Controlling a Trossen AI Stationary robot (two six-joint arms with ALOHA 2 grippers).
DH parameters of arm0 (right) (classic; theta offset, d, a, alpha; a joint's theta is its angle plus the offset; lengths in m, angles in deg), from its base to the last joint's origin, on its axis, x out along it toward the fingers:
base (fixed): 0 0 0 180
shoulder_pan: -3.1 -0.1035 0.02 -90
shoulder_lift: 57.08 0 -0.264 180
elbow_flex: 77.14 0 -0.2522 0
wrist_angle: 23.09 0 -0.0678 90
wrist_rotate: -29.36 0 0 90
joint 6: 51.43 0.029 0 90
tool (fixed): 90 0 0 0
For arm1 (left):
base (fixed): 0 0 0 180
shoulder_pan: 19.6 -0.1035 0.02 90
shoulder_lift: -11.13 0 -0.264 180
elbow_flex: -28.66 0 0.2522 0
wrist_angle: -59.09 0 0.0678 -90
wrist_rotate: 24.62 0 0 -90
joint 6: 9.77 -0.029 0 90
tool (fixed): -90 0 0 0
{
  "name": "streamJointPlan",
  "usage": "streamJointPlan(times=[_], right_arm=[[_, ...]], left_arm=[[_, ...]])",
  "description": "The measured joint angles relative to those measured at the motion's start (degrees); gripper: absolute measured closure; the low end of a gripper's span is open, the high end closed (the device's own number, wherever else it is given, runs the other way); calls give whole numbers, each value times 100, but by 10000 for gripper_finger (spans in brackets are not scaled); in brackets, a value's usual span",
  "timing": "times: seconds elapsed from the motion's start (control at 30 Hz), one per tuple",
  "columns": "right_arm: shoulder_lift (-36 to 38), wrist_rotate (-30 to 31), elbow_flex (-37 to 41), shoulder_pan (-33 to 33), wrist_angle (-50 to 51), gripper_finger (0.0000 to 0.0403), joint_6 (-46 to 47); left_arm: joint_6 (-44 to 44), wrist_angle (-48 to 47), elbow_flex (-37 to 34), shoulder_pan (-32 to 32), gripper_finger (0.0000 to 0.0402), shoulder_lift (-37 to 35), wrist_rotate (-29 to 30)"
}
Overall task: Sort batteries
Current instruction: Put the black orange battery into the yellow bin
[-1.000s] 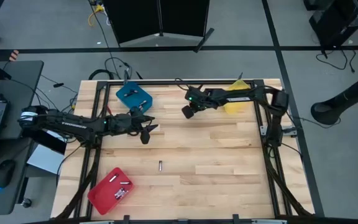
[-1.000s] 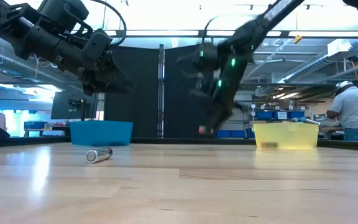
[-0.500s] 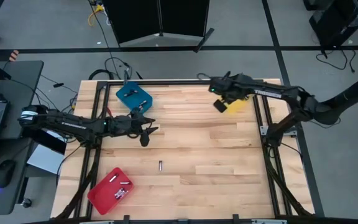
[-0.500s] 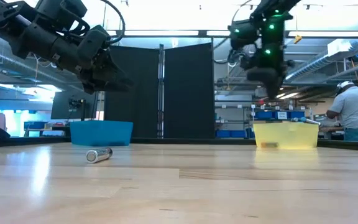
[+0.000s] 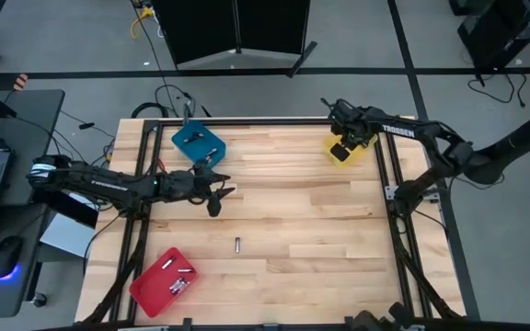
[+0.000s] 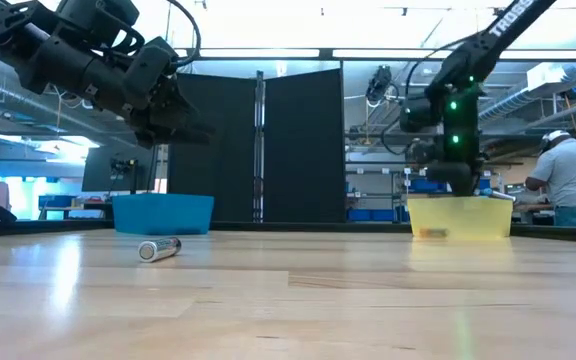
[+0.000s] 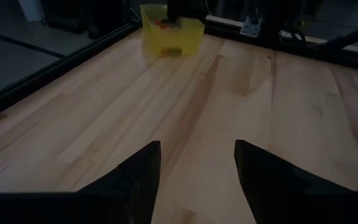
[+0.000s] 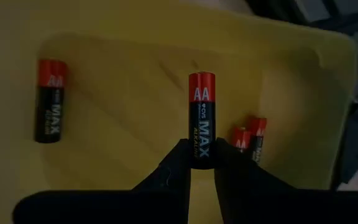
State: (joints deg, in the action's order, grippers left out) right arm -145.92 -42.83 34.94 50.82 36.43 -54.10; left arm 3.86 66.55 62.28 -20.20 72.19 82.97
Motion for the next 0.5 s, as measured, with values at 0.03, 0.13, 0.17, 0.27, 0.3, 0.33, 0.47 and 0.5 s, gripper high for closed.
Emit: streamJointPlan(times=[0.03, 0.13, 0.17, 0.27, 0.3, 0.33, 0.47, 0.5], right_arm=[[-40, -63, 32, 68, -71, 344, -61], [-171, -240, 161, 229, -284, 344, -161], [-207, -248, 208, 262, -369, 344, -191], [-292, -255, 291, 326, -636, 344, -210], [-333, -300, 311, 349, -675, 344, -209], [-377, -345, 316, 358, -681, 344, -208], [-469, -448, 285, 370, -754, 344, -256], [-469, -473, 285, 370, -809, 343, -254]], left_arm=[[0, 35, 0, 0, 188, 0, -1], [-29, 99, 0, -2, 188, 0, -1], [-41, 135, 0, -2, 188, 0, -1], [-52, 200, 2, 0, 188, 0, -5], [-53, 212, 2, 0, 188, 0, -5], [-52, 214, 2, -1, 188, 0, -5], [-53, 219, 2, 0, 188, 0, -9], [-52, 219, 2, -2, 188, 0, -9]])
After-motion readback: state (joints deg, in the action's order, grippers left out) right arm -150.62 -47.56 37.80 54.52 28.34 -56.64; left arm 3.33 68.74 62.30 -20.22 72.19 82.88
